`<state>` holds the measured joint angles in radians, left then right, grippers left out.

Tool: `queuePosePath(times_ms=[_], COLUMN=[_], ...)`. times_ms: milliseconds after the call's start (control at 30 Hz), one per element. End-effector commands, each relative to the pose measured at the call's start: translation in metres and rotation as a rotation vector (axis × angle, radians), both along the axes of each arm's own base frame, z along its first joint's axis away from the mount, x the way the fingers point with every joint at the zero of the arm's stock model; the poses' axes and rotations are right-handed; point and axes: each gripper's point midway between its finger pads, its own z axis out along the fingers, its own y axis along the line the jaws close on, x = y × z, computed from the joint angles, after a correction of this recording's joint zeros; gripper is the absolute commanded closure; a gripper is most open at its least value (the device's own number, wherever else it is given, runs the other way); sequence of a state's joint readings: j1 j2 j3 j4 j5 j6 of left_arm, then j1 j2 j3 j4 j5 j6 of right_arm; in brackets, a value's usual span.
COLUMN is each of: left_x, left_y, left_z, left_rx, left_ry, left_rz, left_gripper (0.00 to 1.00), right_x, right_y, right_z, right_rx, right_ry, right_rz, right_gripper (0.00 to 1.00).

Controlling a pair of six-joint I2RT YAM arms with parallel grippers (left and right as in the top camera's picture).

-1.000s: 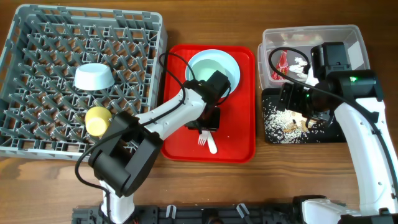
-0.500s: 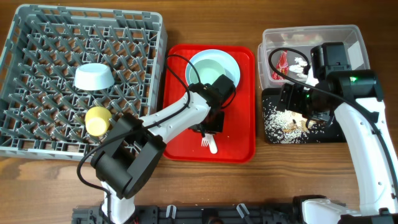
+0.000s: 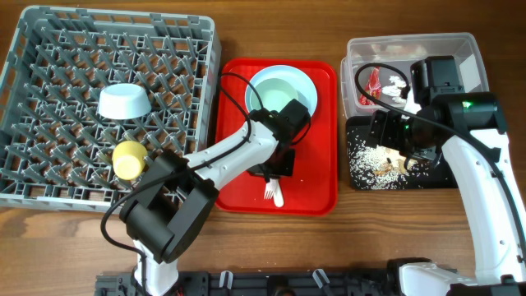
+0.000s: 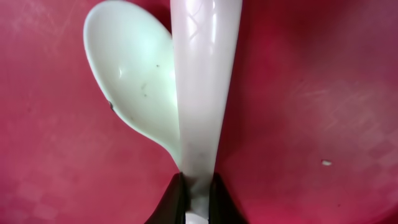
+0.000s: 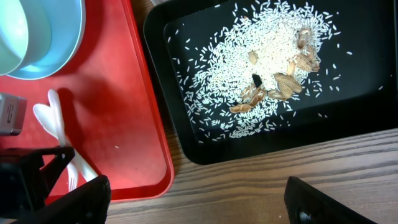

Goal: Sort waste into correct bins and load items into the dishwasher rack
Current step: 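Carry the white fork to the rack and insert it upright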

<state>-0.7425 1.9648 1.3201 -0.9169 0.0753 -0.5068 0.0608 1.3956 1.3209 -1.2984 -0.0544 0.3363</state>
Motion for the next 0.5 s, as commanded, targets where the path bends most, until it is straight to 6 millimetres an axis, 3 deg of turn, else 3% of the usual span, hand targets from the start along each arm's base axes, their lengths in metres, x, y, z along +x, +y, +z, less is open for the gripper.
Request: queuePosePath(times_ms=[0, 100, 200, 267, 300, 400, 467], left_x=[0.014, 0.018, 0.025, 0.044, 0.051, 0.082, 0.098], left_y=[-0.004, -0.004, 0.014, 0.052, 0.064, 0.115, 0.145], left_z=[0.037, 0.069, 0.100, 0.140, 0.150, 0.175, 0.178], left_rx=[-0.046, -0.097, -0.083, -0.084, -0.092, -0.079, -0.050], left_ry=[-0.088, -0.153, -0.244, -0.363, -0.391, -0.477, -0.508], left_rz=[0.003, 0.009, 0.037, 0.086, 0.104, 0.162, 0.180], left_gripper=[0.96, 0.96, 0.96, 0.96, 0.96, 0.96, 0.96], right_x=[-0.001, -0.001, -0.001, -0.001, -0.001, -0.001, -0.001], right_y=[-0.004, -0.004, -0.004, -0.004, -0.004, -0.004, -0.004], right_z=[0.002, 0.002, 0.002, 0.002, 0.002, 0.002, 0.002], right_rx=[-0.017, -0.017, -0.017, -0.017, -0.017, -0.017, -0.016], right_ry=[-0.005, -0.005, -0.005, -0.005, -0.005, -0.005, -0.005], right_rz=[-0.009, -0.009, -0.009, -0.009, -0.009, -0.009, -0.010], right_gripper=[0.10, 0.10, 0.10, 0.10, 0.10, 0.10, 0.10])
